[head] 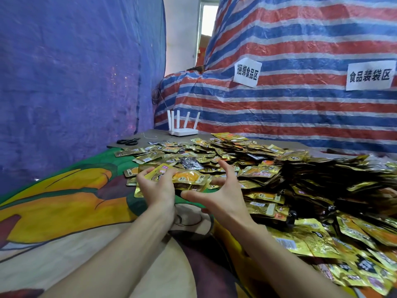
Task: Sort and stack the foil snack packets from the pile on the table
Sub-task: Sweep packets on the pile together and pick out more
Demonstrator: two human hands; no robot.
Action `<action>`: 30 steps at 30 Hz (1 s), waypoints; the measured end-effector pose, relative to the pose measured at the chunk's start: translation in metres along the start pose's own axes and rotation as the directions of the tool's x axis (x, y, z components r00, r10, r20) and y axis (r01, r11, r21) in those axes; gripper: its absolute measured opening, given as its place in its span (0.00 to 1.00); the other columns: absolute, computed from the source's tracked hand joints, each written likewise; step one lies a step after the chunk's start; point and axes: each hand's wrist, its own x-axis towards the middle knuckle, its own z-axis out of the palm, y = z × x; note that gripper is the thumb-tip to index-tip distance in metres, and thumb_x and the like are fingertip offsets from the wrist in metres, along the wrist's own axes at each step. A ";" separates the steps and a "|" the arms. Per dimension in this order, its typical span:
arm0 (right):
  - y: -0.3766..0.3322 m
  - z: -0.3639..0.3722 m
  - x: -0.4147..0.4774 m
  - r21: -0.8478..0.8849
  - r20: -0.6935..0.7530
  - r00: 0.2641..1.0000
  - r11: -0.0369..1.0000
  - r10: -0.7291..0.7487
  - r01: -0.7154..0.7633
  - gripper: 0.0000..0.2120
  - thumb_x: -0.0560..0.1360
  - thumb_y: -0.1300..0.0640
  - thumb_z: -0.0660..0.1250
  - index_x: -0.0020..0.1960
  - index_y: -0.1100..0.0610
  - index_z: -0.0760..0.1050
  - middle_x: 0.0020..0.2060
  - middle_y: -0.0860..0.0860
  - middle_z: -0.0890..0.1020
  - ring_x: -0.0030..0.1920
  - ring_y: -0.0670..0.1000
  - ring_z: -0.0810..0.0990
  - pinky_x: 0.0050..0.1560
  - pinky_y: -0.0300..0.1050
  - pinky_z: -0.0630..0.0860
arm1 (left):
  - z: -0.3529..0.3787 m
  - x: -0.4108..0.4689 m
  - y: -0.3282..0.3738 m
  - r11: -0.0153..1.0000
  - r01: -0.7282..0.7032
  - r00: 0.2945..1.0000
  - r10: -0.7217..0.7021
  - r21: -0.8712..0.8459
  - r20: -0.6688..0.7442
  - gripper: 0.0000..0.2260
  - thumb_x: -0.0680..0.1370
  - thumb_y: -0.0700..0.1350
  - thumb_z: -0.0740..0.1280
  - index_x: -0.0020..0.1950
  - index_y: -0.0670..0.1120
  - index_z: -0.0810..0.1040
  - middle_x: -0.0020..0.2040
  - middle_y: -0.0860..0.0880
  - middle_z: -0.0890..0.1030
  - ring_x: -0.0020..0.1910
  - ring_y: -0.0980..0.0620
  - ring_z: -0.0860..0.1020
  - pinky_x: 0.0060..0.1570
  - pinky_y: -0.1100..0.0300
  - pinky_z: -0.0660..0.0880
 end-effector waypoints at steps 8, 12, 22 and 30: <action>0.003 0.020 -0.009 -0.023 -0.066 0.997 0.999 -0.031 0.030 0.65 0.51 0.36 0.80 0.79 0.43 0.49 0.58 0.47 0.74 0.60 0.45 0.75 0.58 0.39 0.71 | 0.002 0.003 0.001 0.974 0.198 0.972 -0.210 -0.112 -0.106 0.24 0.71 0.39 0.76 0.65 0.42 0.73 0.59 0.39 0.79 0.48 0.42 0.78 0.45 0.52 0.77; 0.002 0.022 -0.007 -0.011 -0.075 0.997 1.000 -0.009 0.008 0.61 0.56 0.38 0.81 0.79 0.46 0.50 0.57 0.46 0.75 0.59 0.46 0.75 0.58 0.40 0.70 | 0.003 -0.004 0.004 0.937 0.316 0.949 -0.313 -0.151 0.042 0.21 0.72 0.37 0.75 0.64 0.39 0.76 0.40 0.42 0.77 0.31 0.45 0.75 0.26 0.58 0.75; 0.004 0.007 0.004 0.105 -0.162 0.986 0.994 0.047 -0.030 0.53 0.50 0.41 0.83 0.70 0.46 0.63 0.54 0.43 0.76 0.54 0.45 0.80 0.61 0.52 0.79 | 0.006 -0.017 -0.004 0.991 0.128 0.957 -0.115 -0.033 0.267 0.20 0.71 0.34 0.75 0.50 0.56 0.72 0.58 0.37 0.80 0.54 0.36 0.81 0.55 0.40 0.79; -0.012 -0.023 0.010 -0.034 0.175 0.963 0.978 0.206 -0.204 0.43 0.58 0.52 0.85 0.69 0.48 0.72 0.51 0.47 0.81 0.44 0.43 0.84 0.35 0.37 0.78 | 0.001 -0.014 -0.007 0.978 -0.173 0.910 0.112 0.120 0.400 0.20 0.70 0.35 0.77 0.51 0.55 0.74 0.53 0.43 0.81 0.46 0.46 0.81 0.42 0.53 0.81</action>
